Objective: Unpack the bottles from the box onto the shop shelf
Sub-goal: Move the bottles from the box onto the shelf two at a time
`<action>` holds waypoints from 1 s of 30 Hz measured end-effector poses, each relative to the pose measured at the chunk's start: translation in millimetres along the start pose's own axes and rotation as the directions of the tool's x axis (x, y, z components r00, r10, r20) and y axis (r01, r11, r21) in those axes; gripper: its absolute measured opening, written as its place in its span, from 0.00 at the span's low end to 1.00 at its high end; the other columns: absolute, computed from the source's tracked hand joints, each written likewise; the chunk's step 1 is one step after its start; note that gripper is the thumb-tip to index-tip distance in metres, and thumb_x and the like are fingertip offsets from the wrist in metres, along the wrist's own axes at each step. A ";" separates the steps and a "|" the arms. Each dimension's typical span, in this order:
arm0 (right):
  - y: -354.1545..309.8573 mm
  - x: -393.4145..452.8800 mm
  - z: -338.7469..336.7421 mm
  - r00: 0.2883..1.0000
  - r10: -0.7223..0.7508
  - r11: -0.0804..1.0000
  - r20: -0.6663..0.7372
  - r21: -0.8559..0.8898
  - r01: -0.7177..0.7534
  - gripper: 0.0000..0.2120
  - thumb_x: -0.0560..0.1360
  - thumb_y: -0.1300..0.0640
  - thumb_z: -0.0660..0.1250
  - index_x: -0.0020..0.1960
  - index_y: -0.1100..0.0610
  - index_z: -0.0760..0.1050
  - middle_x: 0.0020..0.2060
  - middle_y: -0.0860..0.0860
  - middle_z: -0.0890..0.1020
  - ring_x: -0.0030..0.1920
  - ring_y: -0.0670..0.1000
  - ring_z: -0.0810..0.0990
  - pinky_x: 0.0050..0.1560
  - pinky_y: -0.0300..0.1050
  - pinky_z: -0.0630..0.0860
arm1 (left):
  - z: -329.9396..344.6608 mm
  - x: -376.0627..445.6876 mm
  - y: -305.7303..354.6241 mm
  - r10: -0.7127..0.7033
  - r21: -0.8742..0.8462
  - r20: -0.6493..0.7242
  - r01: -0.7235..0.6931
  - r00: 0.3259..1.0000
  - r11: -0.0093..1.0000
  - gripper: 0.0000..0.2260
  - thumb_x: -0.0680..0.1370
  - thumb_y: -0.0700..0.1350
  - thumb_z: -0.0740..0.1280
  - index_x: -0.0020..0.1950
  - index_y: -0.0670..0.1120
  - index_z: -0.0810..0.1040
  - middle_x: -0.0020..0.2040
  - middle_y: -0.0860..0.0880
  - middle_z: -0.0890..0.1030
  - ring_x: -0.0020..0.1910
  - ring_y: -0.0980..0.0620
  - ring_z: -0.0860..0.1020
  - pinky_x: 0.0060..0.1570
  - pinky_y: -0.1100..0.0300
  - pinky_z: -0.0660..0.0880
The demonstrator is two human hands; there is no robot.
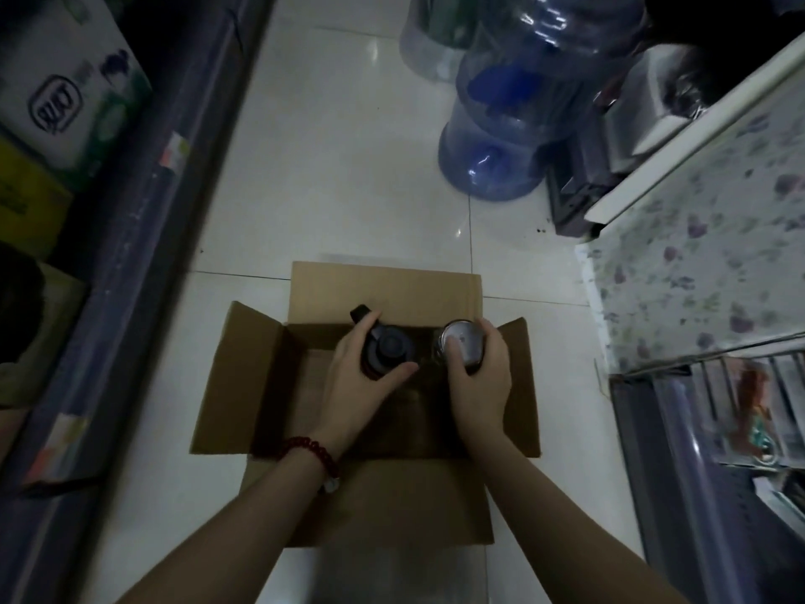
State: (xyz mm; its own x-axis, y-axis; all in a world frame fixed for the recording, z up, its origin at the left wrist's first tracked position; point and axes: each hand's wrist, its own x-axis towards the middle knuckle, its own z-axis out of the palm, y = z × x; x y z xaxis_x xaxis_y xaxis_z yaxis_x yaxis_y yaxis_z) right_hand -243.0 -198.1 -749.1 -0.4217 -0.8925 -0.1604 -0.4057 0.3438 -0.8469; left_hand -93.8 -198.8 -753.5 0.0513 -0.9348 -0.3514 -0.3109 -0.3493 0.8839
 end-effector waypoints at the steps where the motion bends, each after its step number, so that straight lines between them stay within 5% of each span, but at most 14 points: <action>1: 4.3 0.6 2.8 1.000 -0.028 1.000 0.000 -0.011 0.028 0.22 0.77 0.50 0.67 0.69 0.51 0.67 0.65 0.49 0.73 0.64 0.46 0.71 0.65 0.48 0.73 | 3.8 1.3 -3.3 0.009 -0.019 0.007 -0.009 1.000 1.000 0.41 0.66 0.50 0.77 0.75 0.55 0.59 0.72 0.51 0.65 0.69 0.54 0.66 0.68 0.54 0.69; 8: 25.2 1.9 12.2 0.995 -0.100 0.989 0.030 -0.110 0.102 0.34 0.70 0.58 0.75 0.72 0.56 0.64 0.68 0.54 0.70 0.66 0.46 0.68 0.62 0.37 0.66 | 14.4 7.9 -16.6 0.137 0.077 -0.039 -0.133 0.990 0.988 0.46 0.63 0.45 0.80 0.71 0.64 0.55 0.70 0.53 0.67 0.64 0.64 0.64 0.63 0.67 0.65; 16: -7.7 2.6 -6.7 1.000 0.016 0.986 0.020 -0.169 -0.012 0.39 0.66 0.59 0.78 0.73 0.55 0.64 0.66 0.53 0.73 0.67 0.54 0.72 0.66 0.46 0.70 | -8.1 -7.3 17.4 0.086 0.006 -0.056 -0.085 0.995 0.996 0.46 0.64 0.46 0.79 0.74 0.63 0.55 0.70 0.52 0.71 0.68 0.54 0.70 0.66 0.57 0.69; 25: -166.9 -47.7 -112.4 0.998 -0.013 0.990 0.057 -0.140 0.021 0.39 0.66 0.53 0.78 0.73 0.54 0.65 0.67 0.52 0.74 0.67 0.52 0.73 0.62 0.34 0.64 | -63.2 -76.6 189.9 0.131 0.015 -0.011 -0.131 0.991 0.991 0.44 0.64 0.48 0.79 0.73 0.64 0.58 0.67 0.54 0.73 0.66 0.55 0.72 0.66 0.56 0.72; 30: -279.9 -65.5 -186.3 0.997 -0.065 0.992 0.036 -0.107 0.068 0.40 0.64 0.51 0.79 0.72 0.53 0.66 0.64 0.51 0.76 0.65 0.50 0.74 0.61 0.37 0.68 | -100.7 -118.3 316.6 0.213 0.089 -0.008 -0.211 0.977 0.973 0.41 0.65 0.50 0.78 0.73 0.59 0.61 0.65 0.56 0.74 0.60 0.63 0.71 0.52 0.80 0.65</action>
State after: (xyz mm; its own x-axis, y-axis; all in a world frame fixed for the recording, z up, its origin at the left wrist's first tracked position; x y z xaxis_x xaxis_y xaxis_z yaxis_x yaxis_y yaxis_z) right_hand -252.8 -181.5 -407.0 -0.3648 -0.9228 -0.1236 -0.5181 0.3115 -0.7965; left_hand -102.8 -205.3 -401.0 -0.0089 -0.9882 -0.1529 -0.3978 -0.1368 0.9072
